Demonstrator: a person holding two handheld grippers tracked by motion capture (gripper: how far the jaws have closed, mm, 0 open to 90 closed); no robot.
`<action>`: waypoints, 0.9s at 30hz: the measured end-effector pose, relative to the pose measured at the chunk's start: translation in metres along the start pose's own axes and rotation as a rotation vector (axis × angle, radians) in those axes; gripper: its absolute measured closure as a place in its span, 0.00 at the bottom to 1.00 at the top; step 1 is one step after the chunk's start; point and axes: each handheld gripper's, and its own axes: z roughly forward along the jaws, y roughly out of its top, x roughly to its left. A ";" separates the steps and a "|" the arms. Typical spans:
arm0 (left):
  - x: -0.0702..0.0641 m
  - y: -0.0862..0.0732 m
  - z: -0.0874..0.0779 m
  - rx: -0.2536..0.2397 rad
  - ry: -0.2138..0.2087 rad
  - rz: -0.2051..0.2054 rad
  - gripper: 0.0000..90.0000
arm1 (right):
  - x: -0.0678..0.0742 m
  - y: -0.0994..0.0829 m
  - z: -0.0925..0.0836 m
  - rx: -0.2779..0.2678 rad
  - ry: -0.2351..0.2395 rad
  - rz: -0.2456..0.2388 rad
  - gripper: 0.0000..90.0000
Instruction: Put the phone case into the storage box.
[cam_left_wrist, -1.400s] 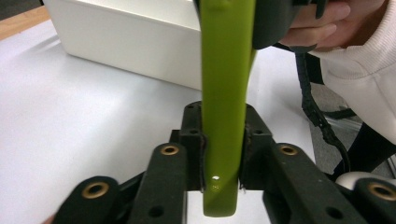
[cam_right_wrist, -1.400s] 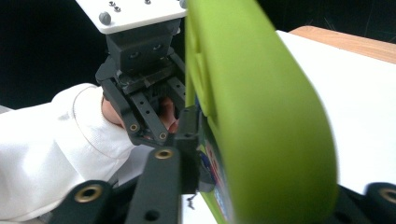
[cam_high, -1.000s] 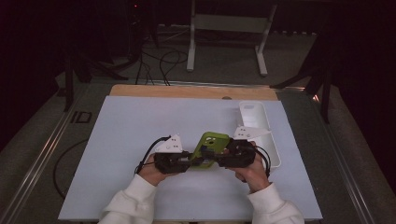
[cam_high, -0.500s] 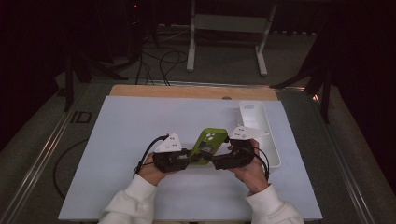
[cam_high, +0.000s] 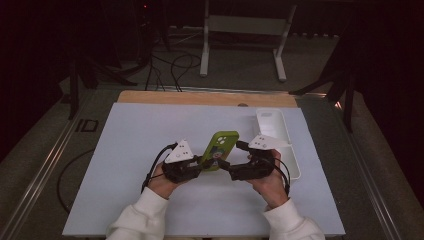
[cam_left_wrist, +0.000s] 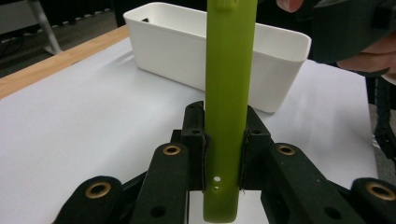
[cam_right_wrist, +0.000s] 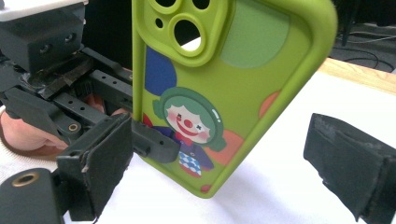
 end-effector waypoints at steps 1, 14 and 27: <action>0.000 0.000 0.000 0.002 0.008 -0.001 0.86 | 0.000 0.000 0.000 -0.003 -0.004 0.002 0.09; -0.001 -0.001 -0.001 -0.001 0.105 -0.025 0.86 | 0.000 0.000 -0.002 -0.027 -0.020 0.018 0.09; -0.003 -0.001 -0.003 -0.028 0.182 -0.038 0.86 | 0.001 0.004 -0.003 -0.065 -0.024 0.032 0.09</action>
